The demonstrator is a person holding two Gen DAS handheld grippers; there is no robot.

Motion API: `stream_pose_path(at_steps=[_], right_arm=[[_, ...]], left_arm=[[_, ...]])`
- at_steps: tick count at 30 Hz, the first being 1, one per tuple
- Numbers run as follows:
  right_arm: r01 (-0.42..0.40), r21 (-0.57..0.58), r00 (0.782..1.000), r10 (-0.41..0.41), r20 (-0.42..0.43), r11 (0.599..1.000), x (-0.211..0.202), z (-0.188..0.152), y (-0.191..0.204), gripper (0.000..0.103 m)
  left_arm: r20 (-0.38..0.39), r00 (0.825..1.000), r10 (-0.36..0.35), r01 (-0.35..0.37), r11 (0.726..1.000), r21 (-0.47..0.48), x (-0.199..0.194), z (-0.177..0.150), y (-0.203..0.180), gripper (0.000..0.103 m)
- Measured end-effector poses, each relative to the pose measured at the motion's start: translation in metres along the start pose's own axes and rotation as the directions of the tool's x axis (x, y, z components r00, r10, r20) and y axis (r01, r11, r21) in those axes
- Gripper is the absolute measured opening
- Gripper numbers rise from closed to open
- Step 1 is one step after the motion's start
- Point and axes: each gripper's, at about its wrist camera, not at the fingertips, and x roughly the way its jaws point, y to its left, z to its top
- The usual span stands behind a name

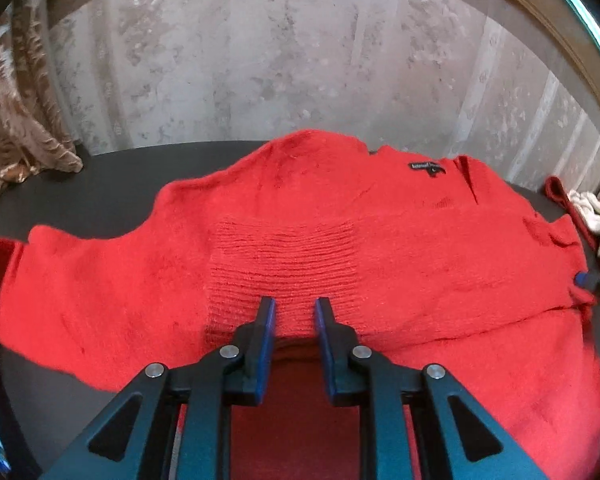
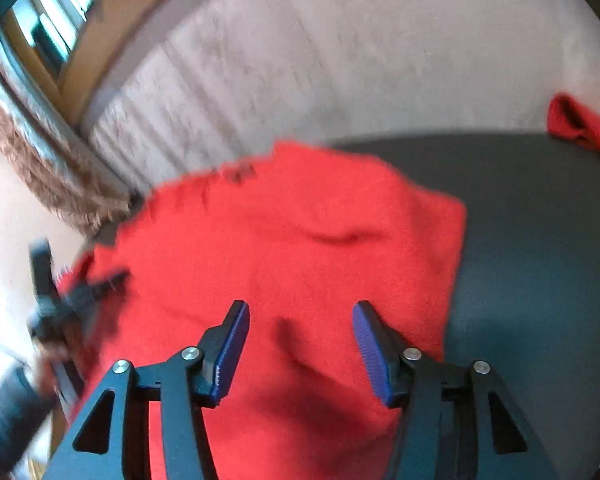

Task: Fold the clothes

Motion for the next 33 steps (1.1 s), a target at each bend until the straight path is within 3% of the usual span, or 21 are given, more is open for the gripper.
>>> stream_pose_path(at_steps=[3,6,10,12,13,15,18,23,28,31,33], right_arm=[[-0.017,-0.026,0.998,0.018,0.058,1.000,0.001,0.008,0.032,0.078],[-0.001,-0.072,0.999,0.005,0.051,0.997,0.026,0.010,0.059,0.080],[0.146,-0.185,0.987,-0.155,-0.036,0.972,0.082,-0.001,0.066,0.080],[0.169,-0.239,0.984,-0.177,-0.015,0.956,0.083,-0.009,0.068,0.083],[0.180,-0.266,0.982,-0.188,-0.005,0.947,0.084,-0.012,0.069,0.091],[0.180,-0.289,0.980,-0.196,-0.026,0.940,0.090,-0.013,0.073,0.100],[0.212,-0.333,0.972,-0.233,-0.026,0.919,0.093,-0.017,0.081,0.103],[0.198,-0.314,0.976,-0.215,-0.020,0.928,0.095,-0.014,0.078,0.103],[0.205,-0.318,0.975,-0.222,-0.017,0.926,0.096,-0.017,0.079,0.103],[0.206,-0.318,0.975,-0.222,-0.016,0.926,0.097,-0.017,0.079,0.103],[0.206,-0.318,0.975,-0.222,-0.015,0.925,0.099,-0.017,0.080,0.103]], left_arm=[[0.012,1.000,-0.022,0.023,0.997,-0.075,-0.005,-0.006,0.001,0.019],[0.019,0.999,-0.046,0.048,0.993,-0.112,-0.010,-0.010,0.001,0.023],[0.053,0.994,-0.093,0.103,0.967,-0.233,-0.035,-0.026,0.025,0.030],[0.076,0.992,-0.099,0.118,0.943,-0.311,-0.051,-0.037,0.045,0.032],[0.085,0.992,-0.088,0.112,0.930,-0.351,-0.060,-0.044,0.059,0.032],[0.089,0.996,0.005,0.031,0.915,-0.403,-0.080,-0.053,0.086,0.033],[0.106,0.979,0.175,-0.114,0.895,-0.432,-0.127,-0.062,0.131,0.035],[0.118,0.931,0.345,-0.285,0.892,-0.352,-0.189,-0.063,0.178,0.058],[0.103,0.897,0.430,-0.405,0.893,-0.197,-0.204,-0.063,0.194,0.064],[0.077,0.900,0.430,-0.425,0.902,-0.072,-0.188,-0.062,0.192,0.065],[0.040,0.893,0.448,-0.448,0.894,0.005,-0.170,-0.057,0.193,0.065]])
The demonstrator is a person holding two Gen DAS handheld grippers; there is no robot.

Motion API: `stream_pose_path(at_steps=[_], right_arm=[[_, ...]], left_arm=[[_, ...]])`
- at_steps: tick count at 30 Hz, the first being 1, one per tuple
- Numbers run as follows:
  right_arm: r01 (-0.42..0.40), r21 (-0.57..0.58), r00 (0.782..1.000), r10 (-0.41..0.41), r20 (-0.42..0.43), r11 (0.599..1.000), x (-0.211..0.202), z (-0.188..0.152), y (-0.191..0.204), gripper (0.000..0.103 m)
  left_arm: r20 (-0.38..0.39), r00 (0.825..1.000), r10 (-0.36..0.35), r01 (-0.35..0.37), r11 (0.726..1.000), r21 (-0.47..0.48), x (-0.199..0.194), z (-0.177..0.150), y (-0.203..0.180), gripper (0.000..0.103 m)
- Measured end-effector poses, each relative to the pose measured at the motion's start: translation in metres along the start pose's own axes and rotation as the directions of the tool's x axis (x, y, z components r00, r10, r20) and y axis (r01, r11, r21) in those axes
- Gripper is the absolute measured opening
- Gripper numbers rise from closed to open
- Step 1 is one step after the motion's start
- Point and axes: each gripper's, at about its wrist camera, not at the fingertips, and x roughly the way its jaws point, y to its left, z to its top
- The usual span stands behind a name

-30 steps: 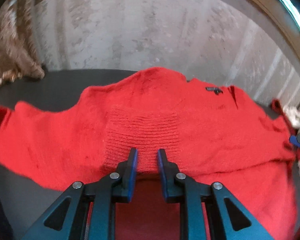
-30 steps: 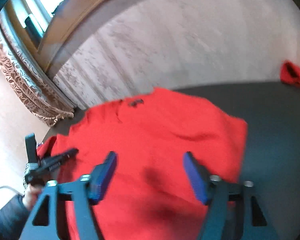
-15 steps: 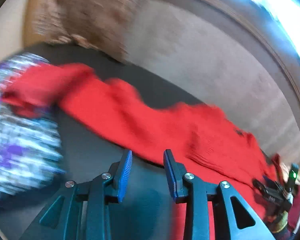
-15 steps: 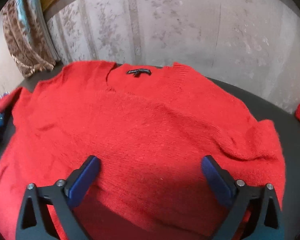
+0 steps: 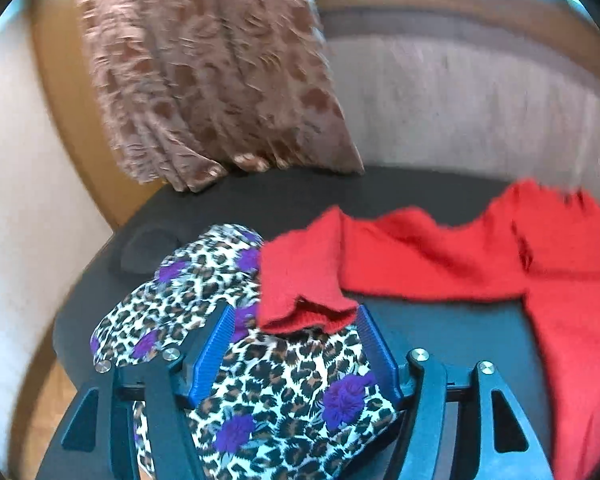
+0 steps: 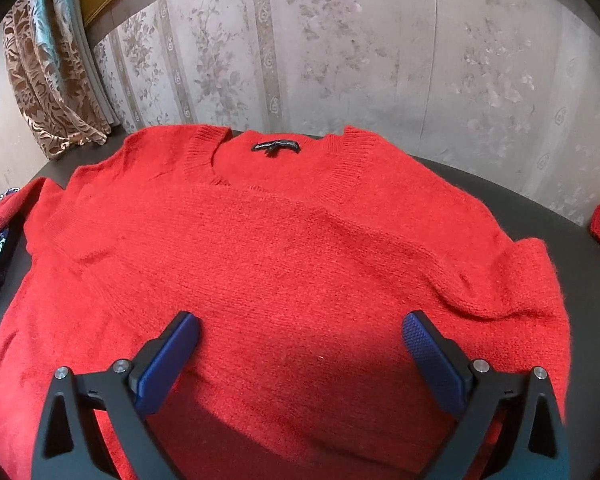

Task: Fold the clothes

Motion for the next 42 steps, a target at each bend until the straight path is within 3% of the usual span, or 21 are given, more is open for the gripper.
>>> stream_pose_path(at_steps=[3,7,10,12,14,16,19,22,24,25,27,29,31,33,36,40,41,42], right_arm=[[0.001,0.000,1.000,-0.001,0.000,1.000,0.002,0.001,0.002,0.103],[0.002,0.001,1.000,-0.002,0.002,1.000,0.001,0.002,0.000,0.103],[0.000,0.004,1.000,0.000,0.004,1.000,0.000,0.002,-0.001,0.103],[0.000,0.006,1.000,0.000,0.005,1.000,0.001,0.001,-0.001,0.103],[-0.002,0.008,1.000,0.002,0.007,1.000,0.001,0.001,-0.002,0.103],[-0.002,0.011,1.000,0.002,0.007,1.000,0.002,0.001,-0.002,0.103],[0.000,0.011,1.000,0.000,0.008,1.000,0.002,0.001,-0.002,0.103],[-0.001,0.012,1.000,0.001,0.009,1.000,0.001,0.001,-0.002,0.103],[-0.001,0.013,1.000,0.001,0.009,1.000,0.001,0.000,-0.003,0.103],[0.000,0.013,1.000,0.000,0.010,1.000,0.000,0.000,-0.003,0.103],[0.000,0.013,1.000,0.000,0.010,1.000,0.000,0.000,-0.003,0.103],[0.001,0.013,1.000,-0.001,0.010,1.000,0.000,0.000,-0.003,0.103],[0.003,0.012,1.000,-0.003,0.010,1.000,0.000,0.000,-0.003,0.103],[0.004,0.012,1.000,-0.004,0.010,1.000,0.000,0.000,-0.003,0.103],[0.004,0.012,1.000,-0.004,0.011,1.000,-0.001,0.000,-0.003,0.103],[0.000,0.014,1.000,0.000,0.013,1.000,-0.001,0.000,-0.003,0.103],[-0.001,0.016,1.000,0.001,0.014,1.000,-0.001,0.000,-0.003,0.103],[-0.005,0.019,1.000,0.004,0.016,1.000,-0.001,0.000,-0.004,0.103]], left_arm=[[-0.021,0.999,0.035,-0.032,0.994,0.104,0.013,0.004,-0.015,0.064],[-0.080,0.994,0.080,-0.056,0.962,0.268,0.037,0.008,-0.030,0.065],[-0.142,0.986,0.089,-0.040,0.948,0.315,0.056,0.009,-0.032,0.062],[-0.164,0.984,0.070,-0.020,0.958,0.286,0.060,0.011,-0.026,0.060],[-0.170,0.983,0.068,-0.021,0.963,0.268,0.062,0.012,-0.022,0.050],[-0.178,0.982,0.065,-0.019,0.968,0.249,0.063,0.012,-0.019,0.025],[-0.172,0.985,0.015,0.014,0.986,0.166,0.057,0.019,-0.011,0.015],[-0.136,0.983,-0.120,0.119,0.993,-0.013,0.042,0.034,0.008,0.013],[-0.084,0.963,-0.258,0.244,0.959,-0.142,0.029,0.044,0.021,0.013],[-0.048,0.939,-0.340,0.324,0.925,-0.200,0.022,0.048,0.024,0.013],[0.039,0.864,-0.501,0.489,0.819,-0.301,0.008,0.057,0.028,0.013],[0.119,0.768,-0.629,0.624,0.695,-0.357,-0.004,0.063,0.018,0.013],[0.189,0.657,-0.730,0.736,0.565,-0.374,-0.014,0.068,-0.002,0.013],[0.228,0.573,-0.788,0.800,0.476,-0.366,-0.021,0.073,-0.031,0.013],[0.240,0.480,-0.844,0.854,0.387,-0.347,-0.025,0.081,-0.088,0.013],[0.210,0.388,-0.898,0.892,0.308,-0.331,-0.022,0.087,-0.173,0.013],[0.193,0.377,-0.906,0.895,0.303,-0.326,-0.020,0.086,-0.195,0.013],[0.177,0.380,-0.908,0.895,0.313,-0.318,-0.018,0.084,-0.215,0.013]])
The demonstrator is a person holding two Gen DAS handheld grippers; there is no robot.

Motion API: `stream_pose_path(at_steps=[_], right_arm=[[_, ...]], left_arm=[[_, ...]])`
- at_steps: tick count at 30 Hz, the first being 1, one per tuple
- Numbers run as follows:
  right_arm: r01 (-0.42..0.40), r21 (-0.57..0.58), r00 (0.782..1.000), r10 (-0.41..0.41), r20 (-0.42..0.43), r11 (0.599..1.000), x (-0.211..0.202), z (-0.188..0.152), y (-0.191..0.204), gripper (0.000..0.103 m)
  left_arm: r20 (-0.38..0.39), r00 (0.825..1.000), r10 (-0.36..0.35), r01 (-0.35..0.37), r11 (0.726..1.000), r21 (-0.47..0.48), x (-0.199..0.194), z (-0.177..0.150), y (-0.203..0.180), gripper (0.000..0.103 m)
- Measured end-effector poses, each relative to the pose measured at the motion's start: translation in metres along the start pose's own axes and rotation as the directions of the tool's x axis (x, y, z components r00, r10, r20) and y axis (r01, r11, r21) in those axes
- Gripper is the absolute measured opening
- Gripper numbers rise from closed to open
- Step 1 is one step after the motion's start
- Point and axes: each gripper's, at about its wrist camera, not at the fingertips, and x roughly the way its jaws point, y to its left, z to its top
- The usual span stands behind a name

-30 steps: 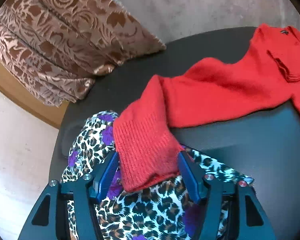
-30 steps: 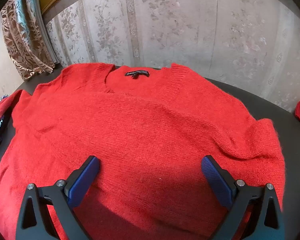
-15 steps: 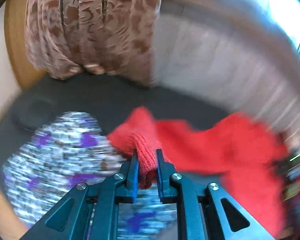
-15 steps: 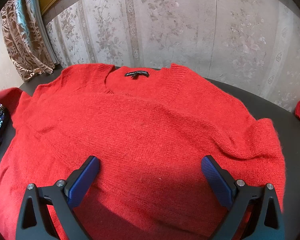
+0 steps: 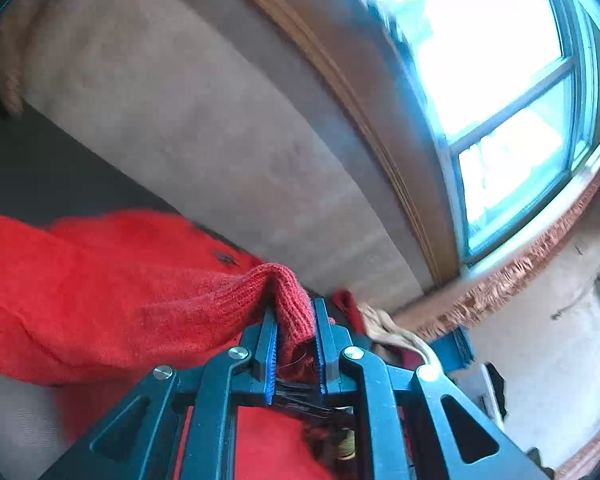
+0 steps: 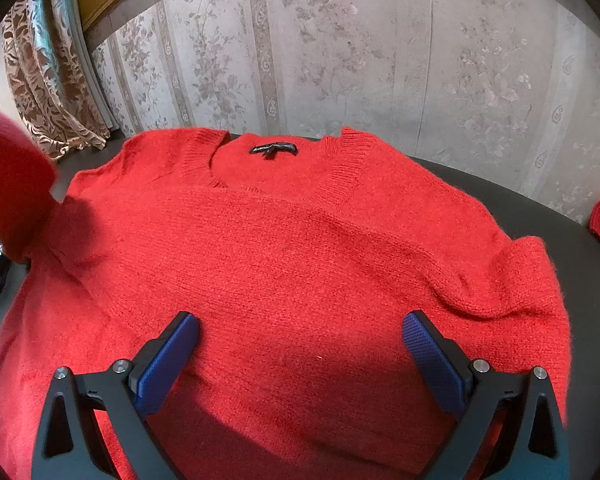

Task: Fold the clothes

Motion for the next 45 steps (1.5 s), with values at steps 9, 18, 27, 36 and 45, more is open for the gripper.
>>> stream_pose_path(at_steps=[9,18,27,36,45], right_arm=[[-0.030,0.030,0.999,0.030,0.014,0.999,-0.001,0.001,-0.005,0.103],[-0.150,0.163,0.989,0.146,0.039,0.975,-0.022,0.008,-0.018,0.101],[-0.278,0.110,0.960,0.274,0.055,0.954,-0.028,0.016,0.044,0.075],[-0.151,0.006,0.987,0.151,-0.061,0.988,-0.009,0.017,0.081,0.012],[-0.080,-0.232,0.990,0.105,0.097,0.969,-0.094,0.099,0.112,0.012]], left_arm=[[-0.098,0.985,0.143,-0.142,0.990,0.015,0.078,-0.056,0.017,0.038],[-0.050,0.947,0.317,-0.317,0.948,0.005,0.010,-0.108,0.065,0.041],[-0.008,0.958,0.288,-0.288,0.957,-0.016,-0.004,-0.119,0.083,0.041],[0.030,0.982,0.189,-0.187,0.980,-0.062,-0.019,-0.116,0.092,0.044],[0.085,0.986,0.144,-0.131,0.981,-0.140,-0.018,-0.080,0.111,0.049]])
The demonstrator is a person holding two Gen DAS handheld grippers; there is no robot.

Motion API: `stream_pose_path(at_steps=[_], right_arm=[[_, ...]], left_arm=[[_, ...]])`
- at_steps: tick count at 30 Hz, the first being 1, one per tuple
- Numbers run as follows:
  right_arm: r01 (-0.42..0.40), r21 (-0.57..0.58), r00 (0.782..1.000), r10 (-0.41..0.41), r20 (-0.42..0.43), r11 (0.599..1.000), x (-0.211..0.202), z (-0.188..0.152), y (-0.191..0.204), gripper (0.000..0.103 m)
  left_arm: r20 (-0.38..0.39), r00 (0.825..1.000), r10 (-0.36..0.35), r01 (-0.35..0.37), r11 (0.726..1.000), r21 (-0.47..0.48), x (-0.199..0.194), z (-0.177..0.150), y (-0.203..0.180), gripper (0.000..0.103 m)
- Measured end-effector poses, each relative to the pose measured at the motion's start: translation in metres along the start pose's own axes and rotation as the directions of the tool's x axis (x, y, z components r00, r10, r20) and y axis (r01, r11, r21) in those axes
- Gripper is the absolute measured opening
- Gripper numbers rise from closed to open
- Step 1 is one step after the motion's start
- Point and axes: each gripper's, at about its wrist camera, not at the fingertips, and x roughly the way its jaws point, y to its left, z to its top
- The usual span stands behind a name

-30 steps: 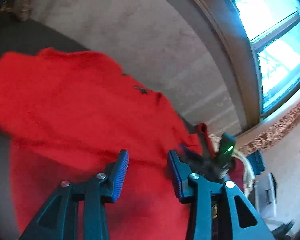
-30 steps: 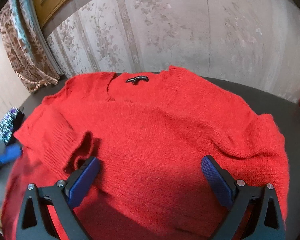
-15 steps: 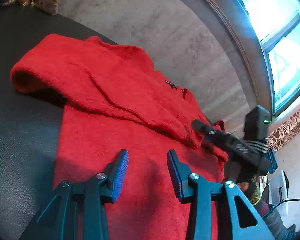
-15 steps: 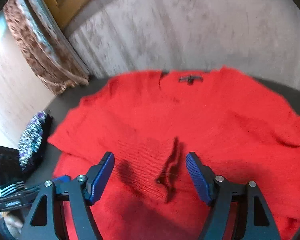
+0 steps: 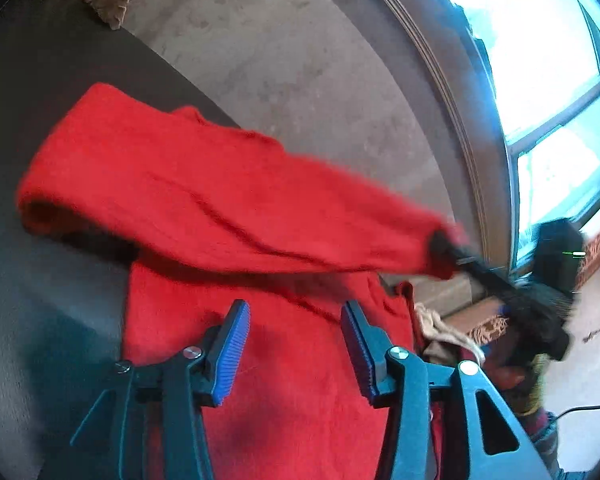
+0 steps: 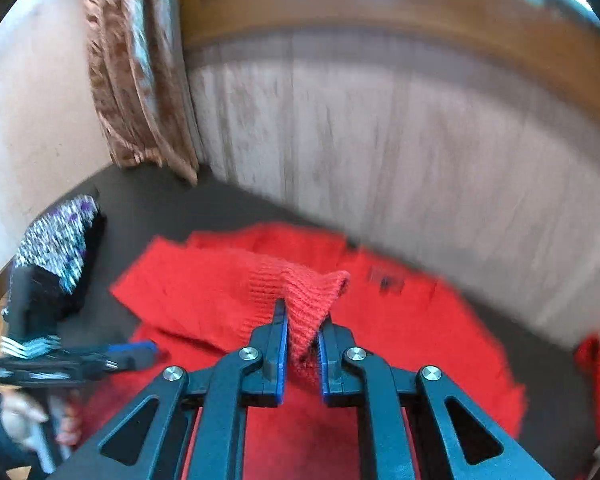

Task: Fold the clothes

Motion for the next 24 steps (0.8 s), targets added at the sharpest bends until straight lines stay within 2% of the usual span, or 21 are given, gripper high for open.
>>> stream_pose_path(at_steps=[4,8,11,14,16,20,24], right_arm=[[0.055,-0.019,0.994,-0.053,0.098,0.998,-0.041,0.036,-0.013,0.012],[0.123,0.083,0.987,-0.131,0.093,0.989,-0.054,0.028,-0.057,0.012],[0.121,0.226,0.992,-0.128,0.015,0.966,-0.039,-0.013,-0.102,0.012],[0.128,0.335,0.991,-0.104,-0.090,0.933,-0.009,-0.063,-0.135,0.013],[0.157,0.388,0.983,-0.106,-0.151,0.908,0.012,-0.095,-0.150,0.013],[0.158,0.487,0.979,-0.072,-0.190,0.859,0.036,-0.137,-0.174,0.013],[0.147,0.488,0.982,-0.067,-0.177,0.861,0.035,-0.145,-0.175,0.013]], left_arm=[[0.032,0.999,0.028,-0.028,1.000,-0.015,0.002,0.020,0.004,0.050],[0.093,0.994,0.050,-0.048,0.999,-0.024,-0.003,0.039,0.005,0.050],[0.106,0.992,0.062,-0.058,0.998,-0.039,-0.007,0.044,0.010,0.050],[0.075,0.994,0.077,-0.076,0.997,-0.025,-0.002,0.039,0.011,0.050],[0.042,0.997,0.062,-0.061,0.998,-0.008,-0.001,0.029,0.011,0.050],[-0.030,0.994,0.108,-0.106,0.992,0.074,0.008,0.006,0.007,0.050],[-0.019,0.994,0.110,-0.109,0.992,0.064,0.005,-0.001,0.010,0.050]])
